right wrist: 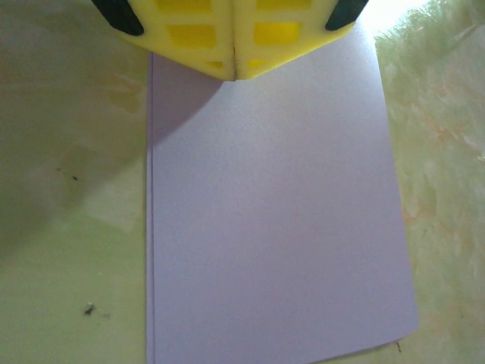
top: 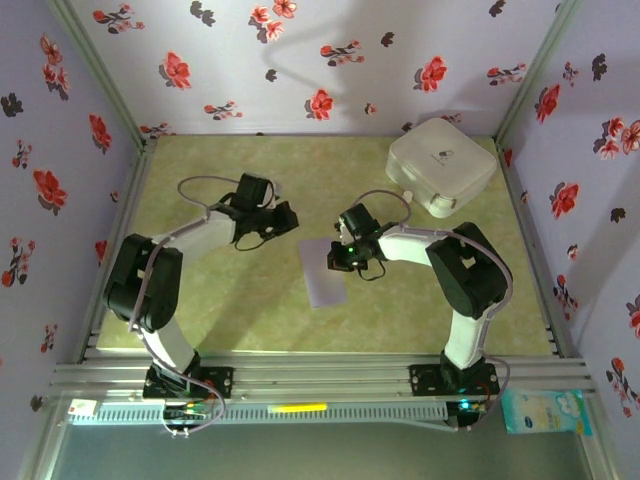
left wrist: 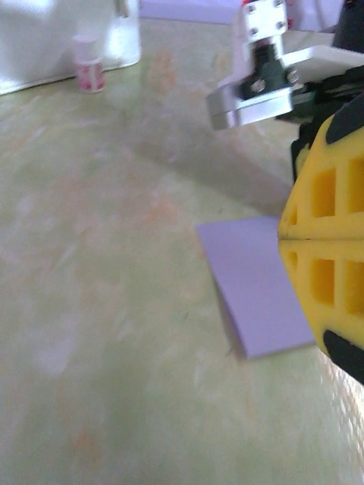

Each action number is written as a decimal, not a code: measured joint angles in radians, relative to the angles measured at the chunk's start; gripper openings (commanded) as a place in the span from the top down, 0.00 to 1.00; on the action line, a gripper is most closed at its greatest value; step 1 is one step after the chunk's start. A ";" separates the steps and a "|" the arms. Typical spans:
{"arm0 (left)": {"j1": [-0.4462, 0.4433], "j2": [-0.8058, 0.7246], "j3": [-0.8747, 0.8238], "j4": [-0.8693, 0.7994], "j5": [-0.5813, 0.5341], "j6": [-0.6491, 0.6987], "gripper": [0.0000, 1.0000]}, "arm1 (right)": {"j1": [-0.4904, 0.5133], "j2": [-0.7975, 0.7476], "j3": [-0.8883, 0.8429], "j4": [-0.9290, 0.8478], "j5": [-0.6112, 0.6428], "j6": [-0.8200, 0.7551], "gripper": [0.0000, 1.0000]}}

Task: Fold a paper plane with a square sheet of paper (pick it up from the middle)
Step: First fold the square sheet of paper in half at the center of the table.

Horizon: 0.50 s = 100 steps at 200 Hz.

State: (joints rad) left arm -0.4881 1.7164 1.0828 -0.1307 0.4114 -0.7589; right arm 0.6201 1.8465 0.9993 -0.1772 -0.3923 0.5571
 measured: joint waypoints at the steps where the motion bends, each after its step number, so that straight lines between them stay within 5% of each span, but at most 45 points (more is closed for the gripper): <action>1: -0.002 0.000 -0.001 0.000 0.000 0.000 0.98 | 0.000 0.000 0.000 0.000 0.000 0.000 1.00; 47: -0.126 0.030 -0.100 0.042 0.037 -0.025 0.98 | 0.000 0.000 0.000 0.000 0.000 0.000 1.00; 100: -0.127 0.078 -0.184 0.122 0.040 -0.067 0.98 | 0.000 0.000 0.000 0.000 0.000 0.000 1.00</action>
State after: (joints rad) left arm -0.6151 1.7943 0.8986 -0.0086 0.4519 -0.8257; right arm 0.6201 1.8465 0.9993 -0.1772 -0.3923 0.5571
